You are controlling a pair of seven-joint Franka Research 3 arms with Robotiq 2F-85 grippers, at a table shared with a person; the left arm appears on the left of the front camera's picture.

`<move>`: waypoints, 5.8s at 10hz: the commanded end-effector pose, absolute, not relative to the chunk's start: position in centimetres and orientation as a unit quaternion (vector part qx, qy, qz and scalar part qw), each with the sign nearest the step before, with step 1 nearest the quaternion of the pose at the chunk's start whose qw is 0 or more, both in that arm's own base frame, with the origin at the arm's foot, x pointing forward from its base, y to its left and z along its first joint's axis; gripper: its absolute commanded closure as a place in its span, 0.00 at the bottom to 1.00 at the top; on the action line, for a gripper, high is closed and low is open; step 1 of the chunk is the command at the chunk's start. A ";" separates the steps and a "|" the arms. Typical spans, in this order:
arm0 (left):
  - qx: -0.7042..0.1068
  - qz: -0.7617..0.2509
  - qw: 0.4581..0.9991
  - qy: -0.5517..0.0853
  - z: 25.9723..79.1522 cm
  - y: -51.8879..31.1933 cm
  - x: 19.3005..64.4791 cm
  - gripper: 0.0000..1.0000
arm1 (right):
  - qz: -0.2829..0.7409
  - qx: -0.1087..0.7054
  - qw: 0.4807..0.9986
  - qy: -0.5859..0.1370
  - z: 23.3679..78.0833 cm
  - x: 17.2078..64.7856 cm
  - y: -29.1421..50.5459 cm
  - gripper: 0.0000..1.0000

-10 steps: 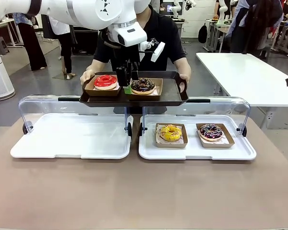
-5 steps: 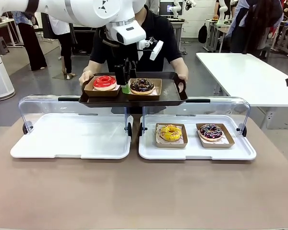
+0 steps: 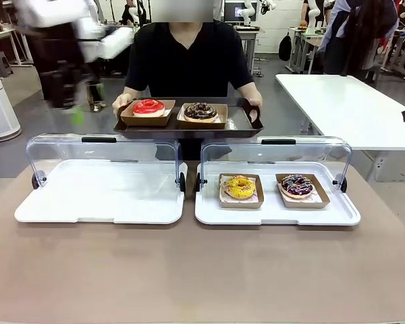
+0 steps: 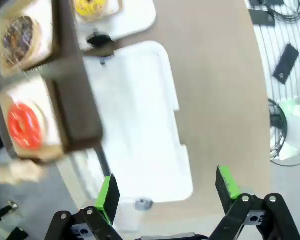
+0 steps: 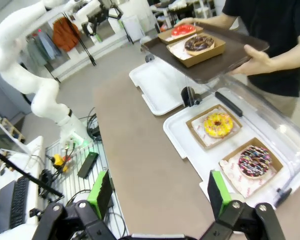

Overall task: Provide the desired donut to the person.
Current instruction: Place the picked Paper togo box onto the Handle tray extended by the person.

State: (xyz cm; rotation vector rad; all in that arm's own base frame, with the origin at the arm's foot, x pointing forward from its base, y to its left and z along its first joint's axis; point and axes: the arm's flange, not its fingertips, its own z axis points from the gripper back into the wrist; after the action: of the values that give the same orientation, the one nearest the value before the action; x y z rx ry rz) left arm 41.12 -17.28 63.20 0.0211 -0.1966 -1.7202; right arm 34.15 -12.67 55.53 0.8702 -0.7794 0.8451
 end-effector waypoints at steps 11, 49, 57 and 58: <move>-0.032 -0.713 0.695 -0.084 56.4 -4.8 38.4 0.00 | 0.388 0.405 0.743 -0.365 55.6 34.3 -12.6 0.00; -0.311 -0.599 0.595 -0.437 48.8 17.3 38.8 0.00 | 0.388 0.405 0.743 -0.365 55.6 34.3 -12.6 0.00; -0.311 -0.599 0.595 -0.437 48.8 17.3 38.8 0.00 | 0.388 0.405 0.743 -0.365 55.6 34.3 -12.6 0.00; -0.311 -0.599 0.595 -0.437 48.8 17.3 38.8 0.00 | 0.388 0.405 0.743 -0.365 55.6 34.3 -12.6 0.00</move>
State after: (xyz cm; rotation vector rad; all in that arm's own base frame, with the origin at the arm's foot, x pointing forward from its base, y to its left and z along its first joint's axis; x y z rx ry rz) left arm 38.93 17.14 48.78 -0.7258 -1.0125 -1.3908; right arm 34.13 -12.68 55.54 0.8690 -0.7788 0.8447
